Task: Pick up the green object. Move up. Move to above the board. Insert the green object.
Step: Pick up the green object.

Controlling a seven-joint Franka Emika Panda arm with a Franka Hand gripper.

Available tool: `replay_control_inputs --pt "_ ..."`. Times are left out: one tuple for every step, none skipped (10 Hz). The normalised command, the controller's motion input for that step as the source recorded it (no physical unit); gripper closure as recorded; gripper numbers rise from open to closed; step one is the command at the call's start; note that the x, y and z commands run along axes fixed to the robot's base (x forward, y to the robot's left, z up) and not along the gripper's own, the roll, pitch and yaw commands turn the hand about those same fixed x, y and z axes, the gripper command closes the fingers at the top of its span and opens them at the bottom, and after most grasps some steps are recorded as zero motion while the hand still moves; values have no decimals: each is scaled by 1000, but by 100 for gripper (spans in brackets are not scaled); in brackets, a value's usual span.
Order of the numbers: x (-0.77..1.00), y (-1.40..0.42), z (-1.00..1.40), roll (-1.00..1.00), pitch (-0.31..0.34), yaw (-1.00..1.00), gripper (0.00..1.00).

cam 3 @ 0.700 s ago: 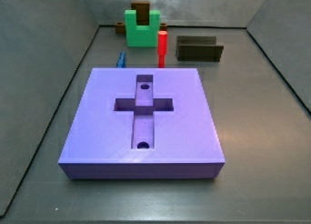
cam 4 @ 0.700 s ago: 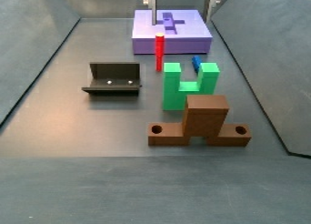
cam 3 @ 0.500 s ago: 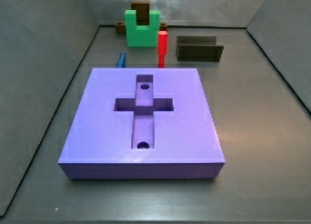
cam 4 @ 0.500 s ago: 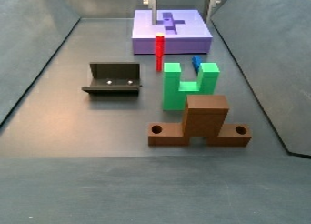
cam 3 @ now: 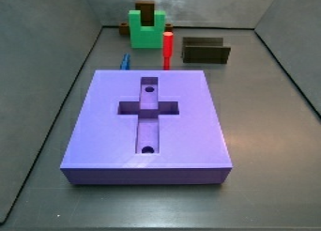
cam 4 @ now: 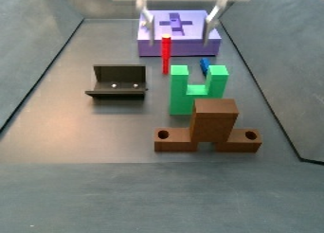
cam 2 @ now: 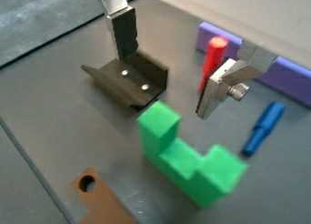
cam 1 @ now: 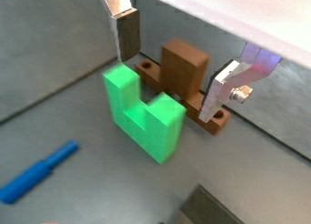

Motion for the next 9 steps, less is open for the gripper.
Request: replay_control_inputs --pt "169 37 -529 -200 -110 -137 0" --pt "80 0 -397 -220 -117 -66 0" --pt "0 0 -254 -194 -131 -11 0" --pt "-60 0 -86 -93 -96 0 0" --pt "0 0 -109 -73 -67 0 0" --pt "9 34 -249 -49 -59 -26 0" --pt "17 51 -346 0 -17 -14 0" --pt "0 57 -417 0 -24 -11 0" --pt "0 63 -394 0 -23 -34 0"
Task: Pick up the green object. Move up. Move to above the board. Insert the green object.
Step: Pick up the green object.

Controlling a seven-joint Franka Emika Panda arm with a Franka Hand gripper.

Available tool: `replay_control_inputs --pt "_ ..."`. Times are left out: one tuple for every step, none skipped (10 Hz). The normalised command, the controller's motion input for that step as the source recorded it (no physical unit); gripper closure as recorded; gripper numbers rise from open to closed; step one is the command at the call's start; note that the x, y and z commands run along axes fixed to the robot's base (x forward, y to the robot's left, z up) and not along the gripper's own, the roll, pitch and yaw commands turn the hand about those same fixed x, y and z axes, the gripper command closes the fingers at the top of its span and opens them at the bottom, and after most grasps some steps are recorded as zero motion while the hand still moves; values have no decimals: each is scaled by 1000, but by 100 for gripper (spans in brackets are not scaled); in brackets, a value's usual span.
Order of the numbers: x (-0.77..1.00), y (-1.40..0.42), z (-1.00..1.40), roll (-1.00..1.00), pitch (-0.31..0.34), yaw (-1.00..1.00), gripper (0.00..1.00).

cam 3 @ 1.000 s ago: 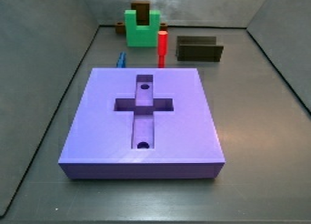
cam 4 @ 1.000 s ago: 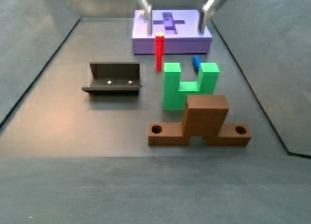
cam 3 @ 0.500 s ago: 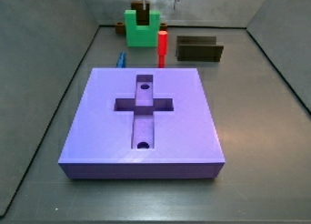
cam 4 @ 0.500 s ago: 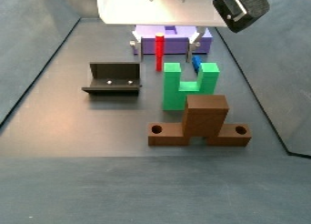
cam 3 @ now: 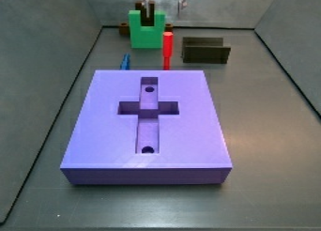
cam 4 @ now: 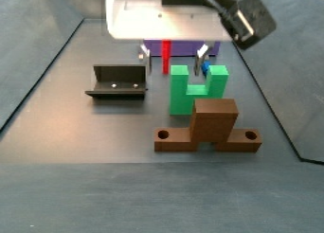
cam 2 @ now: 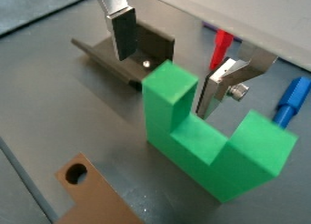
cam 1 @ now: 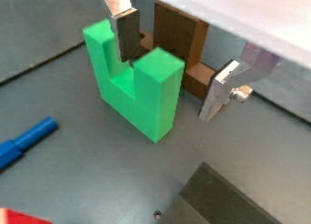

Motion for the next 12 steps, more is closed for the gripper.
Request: replay_control_inputs --pt "0 60 -323 0 -31 -29 0" --pt "0 60 -260 0 -30 -17 0" --pt "0 51 -177 0 -9 -43 0" --pt "0 23 -174 0 -27 -31 0" --pt "0 0 0 0 0 0 0" --pt "0 0 0 0 0 0 100" --pt "0 0 0 0 0 0 100" --pt "0 0 0 0 0 0 100" --pt "0 0 0 0 0 0 100" --pt "0 0 0 0 0 0 100" --pt "0 0 0 0 0 0 100" --pt "0 0 0 0 0 0 100"
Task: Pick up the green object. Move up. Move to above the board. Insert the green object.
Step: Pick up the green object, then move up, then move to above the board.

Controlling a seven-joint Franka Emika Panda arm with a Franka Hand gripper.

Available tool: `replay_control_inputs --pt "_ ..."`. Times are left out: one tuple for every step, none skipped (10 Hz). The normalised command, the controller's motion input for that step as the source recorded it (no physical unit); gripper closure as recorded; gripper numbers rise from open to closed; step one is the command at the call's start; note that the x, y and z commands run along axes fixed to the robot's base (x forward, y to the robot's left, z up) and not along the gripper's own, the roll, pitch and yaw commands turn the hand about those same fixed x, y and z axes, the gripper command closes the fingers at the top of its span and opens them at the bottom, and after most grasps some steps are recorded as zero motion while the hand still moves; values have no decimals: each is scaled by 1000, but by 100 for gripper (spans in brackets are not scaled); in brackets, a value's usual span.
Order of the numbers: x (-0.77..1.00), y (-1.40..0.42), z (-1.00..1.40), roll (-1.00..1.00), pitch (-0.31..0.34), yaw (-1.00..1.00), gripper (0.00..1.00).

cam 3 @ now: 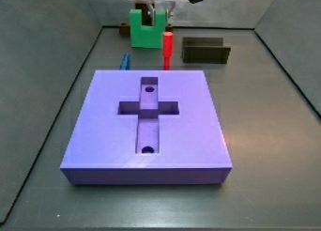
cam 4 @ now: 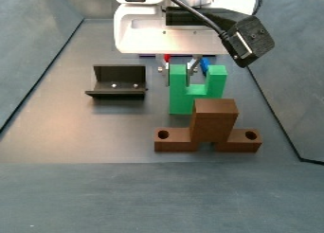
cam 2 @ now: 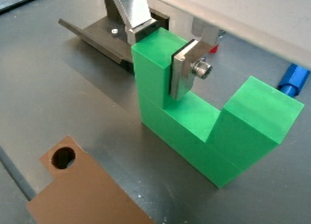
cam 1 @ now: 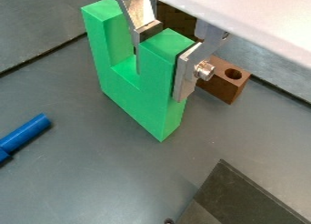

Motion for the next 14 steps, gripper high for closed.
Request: replay_control_inputs --pt "0 0 0 0 0 0 100" --pt "0 0 0 0 0 0 100" --pt "0 0 0 0 0 0 100" --pt "0 0 0 0 0 0 100" --pt "0 0 0 0 0 0 100" --pt "0 0 0 0 0 0 100" --pt "0 0 0 0 0 0 100" --pt "0 0 0 0 0 0 100" --pt "0 0 0 0 0 0 100" --pt "0 0 833 0 0 0 100" --pt "-57 1 754 -5 31 18 100" --pt "-72 2 600 8 38 20 100" --pt "-18 -6 220 47 10 17 100" --pt "0 0 1400 0 0 0 100"
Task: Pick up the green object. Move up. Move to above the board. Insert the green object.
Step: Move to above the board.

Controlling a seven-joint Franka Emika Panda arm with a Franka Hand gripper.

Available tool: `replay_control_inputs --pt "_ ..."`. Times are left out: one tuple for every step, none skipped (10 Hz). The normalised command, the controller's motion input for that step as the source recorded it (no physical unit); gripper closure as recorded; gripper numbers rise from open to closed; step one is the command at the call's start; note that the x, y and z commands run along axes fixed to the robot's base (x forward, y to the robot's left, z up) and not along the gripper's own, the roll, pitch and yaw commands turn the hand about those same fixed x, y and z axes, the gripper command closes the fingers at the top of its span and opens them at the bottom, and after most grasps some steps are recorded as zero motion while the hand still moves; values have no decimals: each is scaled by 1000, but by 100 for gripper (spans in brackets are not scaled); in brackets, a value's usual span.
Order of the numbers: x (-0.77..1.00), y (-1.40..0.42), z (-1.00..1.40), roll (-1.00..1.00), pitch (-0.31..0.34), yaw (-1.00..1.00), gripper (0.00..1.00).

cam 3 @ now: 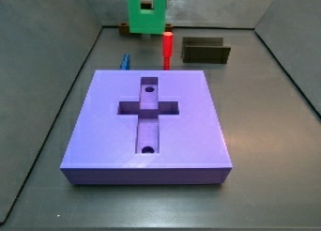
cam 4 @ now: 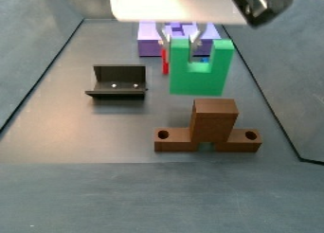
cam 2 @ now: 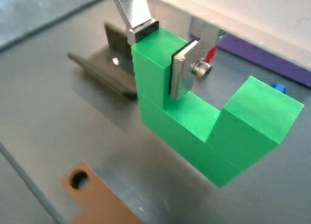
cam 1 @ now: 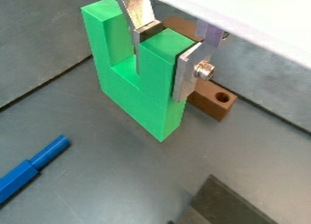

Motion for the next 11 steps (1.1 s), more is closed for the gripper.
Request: replay_control_inputs --pt "-14 -2 1400 -9 23 -10 100" --pt "-37 -3 1400 15 41 -3 100" --pt "14 -2 1400 9 37 4 100" --pt "54 15 1400 -4 89 -1 100" --pt "14 2 708 8 103 3 100" --pt "23 -3 183 15 56 4 100" --pt "-33 -1400 168 19 236 208 100" --pt "-38 -1400 167 41 224 188 100" --pt "-41 -1400 172 67 158 135 100" --pt "-38 -1400 177 4 83 57 100" --pt "-36 -1400 180 9 63 43 100"
